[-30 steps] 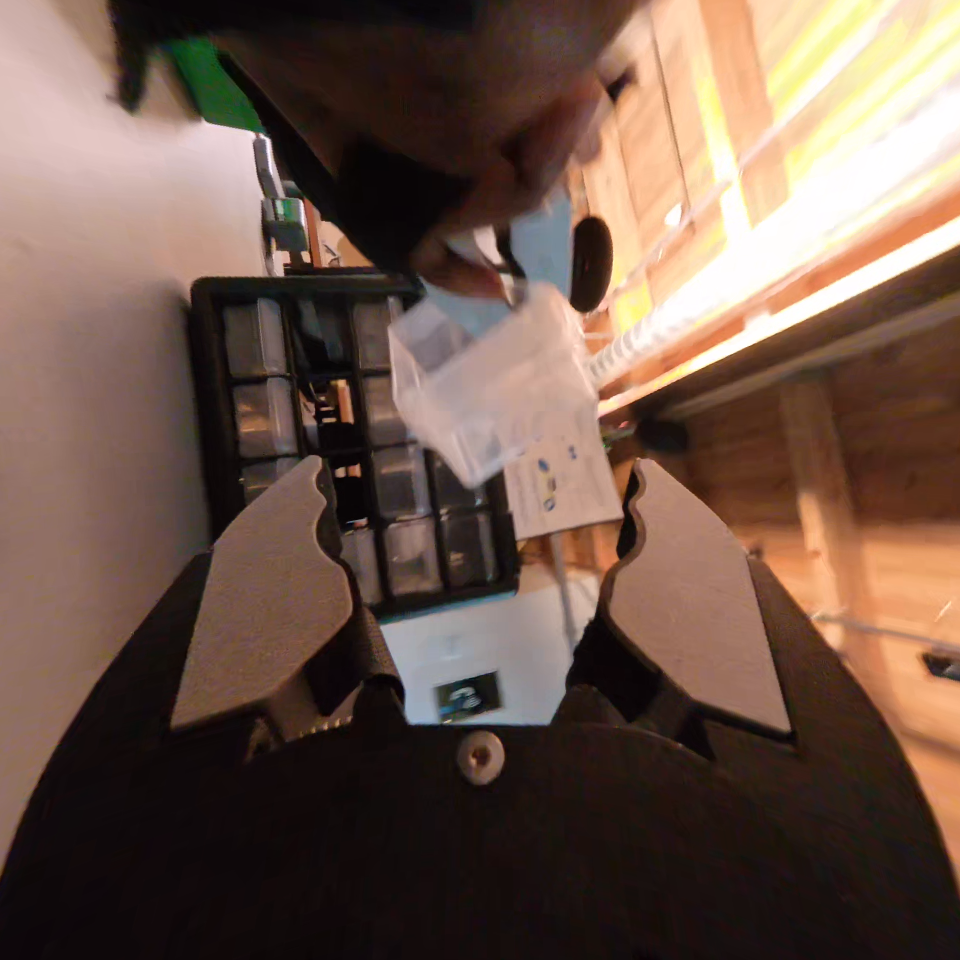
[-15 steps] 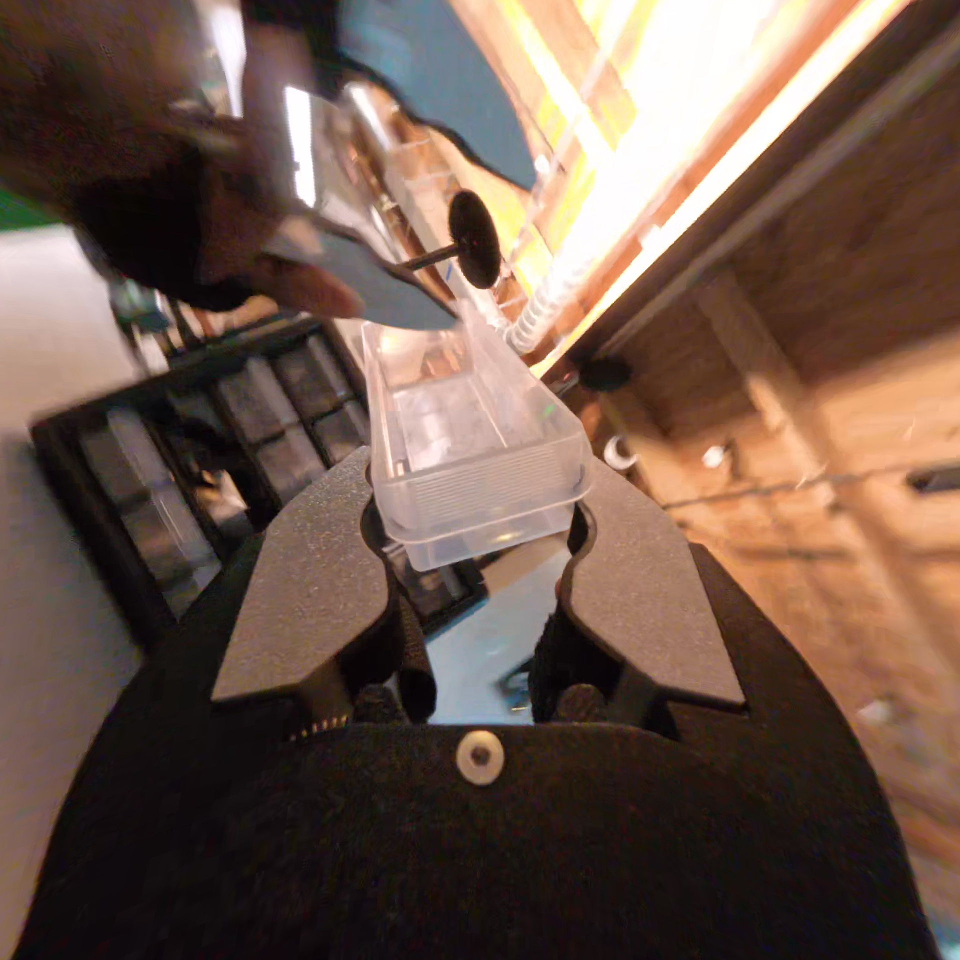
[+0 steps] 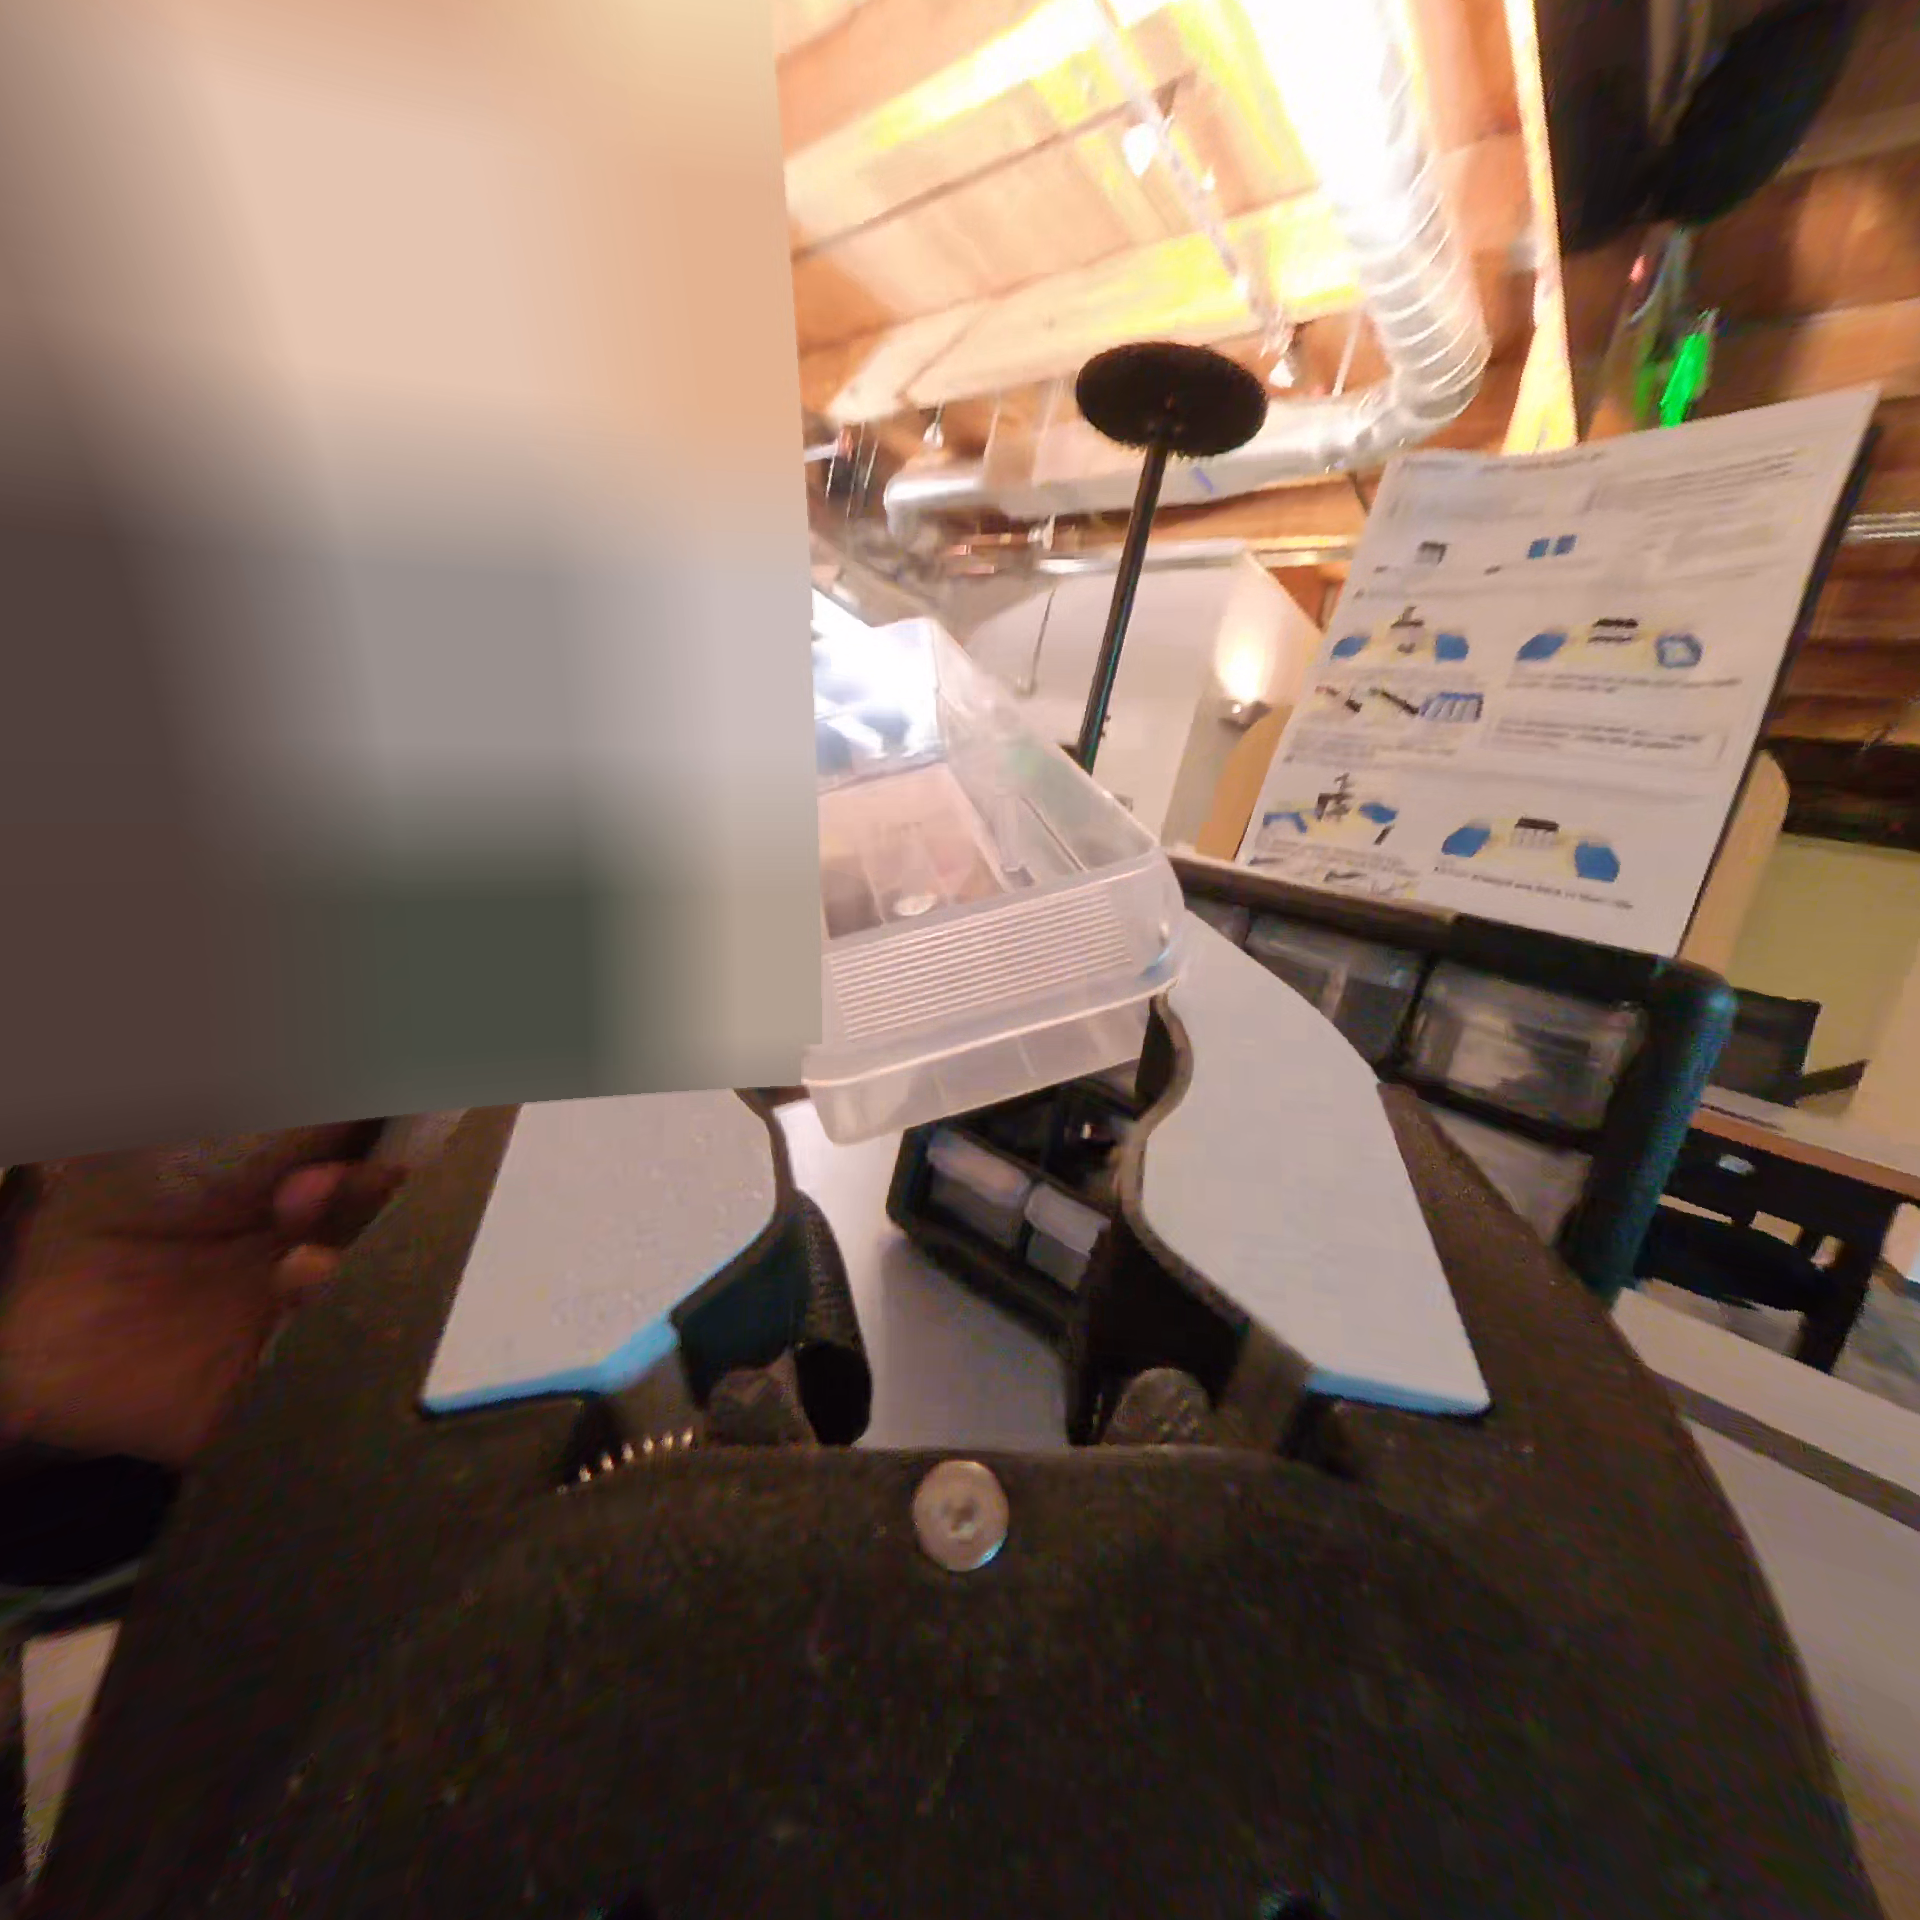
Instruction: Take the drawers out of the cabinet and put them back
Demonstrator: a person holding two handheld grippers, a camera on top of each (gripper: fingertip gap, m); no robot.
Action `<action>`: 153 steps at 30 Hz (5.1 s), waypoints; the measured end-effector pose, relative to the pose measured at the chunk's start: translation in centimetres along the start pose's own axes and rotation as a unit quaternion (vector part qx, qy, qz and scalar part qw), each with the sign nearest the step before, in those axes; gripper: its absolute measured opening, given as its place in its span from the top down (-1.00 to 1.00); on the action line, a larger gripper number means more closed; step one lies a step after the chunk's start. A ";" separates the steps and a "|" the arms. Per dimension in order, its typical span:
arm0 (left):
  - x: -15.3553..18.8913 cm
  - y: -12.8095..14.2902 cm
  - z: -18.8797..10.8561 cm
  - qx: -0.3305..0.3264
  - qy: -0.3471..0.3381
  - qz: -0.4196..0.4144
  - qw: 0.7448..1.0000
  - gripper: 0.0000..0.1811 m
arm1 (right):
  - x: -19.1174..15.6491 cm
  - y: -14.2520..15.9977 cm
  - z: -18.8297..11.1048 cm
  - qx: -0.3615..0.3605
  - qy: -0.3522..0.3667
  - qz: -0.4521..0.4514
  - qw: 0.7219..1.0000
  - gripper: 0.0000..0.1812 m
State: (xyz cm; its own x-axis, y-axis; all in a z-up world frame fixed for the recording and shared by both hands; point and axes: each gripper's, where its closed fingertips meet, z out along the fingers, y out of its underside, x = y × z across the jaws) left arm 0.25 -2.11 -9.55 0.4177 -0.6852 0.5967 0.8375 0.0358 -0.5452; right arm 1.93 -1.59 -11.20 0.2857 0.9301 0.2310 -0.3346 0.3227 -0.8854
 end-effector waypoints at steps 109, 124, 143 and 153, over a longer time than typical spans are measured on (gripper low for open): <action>-17.1 -14.9 4.4 -0.590 -0.315 0.388 0.634 0.99 | 6.4 13.0 2.2 -0.375 0.086 -0.435 0.814 1.00; -17.1 -14.9 4.4 -0.584 -0.309 0.389 0.642 0.99 | 6.2 14.0 1.4 -0.432 0.074 -0.420 0.794 1.00; -17.1 -14.9 4.4 -0.585 -0.303 0.393 0.641 1.00 | 10.4 18.2 6.3 -0.465 0.095 -0.413 0.777 1.00; -17.1 -14.9 4.4 -0.580 -0.300 0.393 0.648 1.00 | 8.4 13.9 6.9 -0.354 0.064 -0.219 0.907 0.73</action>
State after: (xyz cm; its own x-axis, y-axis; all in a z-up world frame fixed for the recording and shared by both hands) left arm -17.83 12.23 -9.05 0.9074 -0.3684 -0.2020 -0.3993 -0.6064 -0.6877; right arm -6.51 11.88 -18.83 0.3683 0.6982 0.6139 0.4835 0.4202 -0.7679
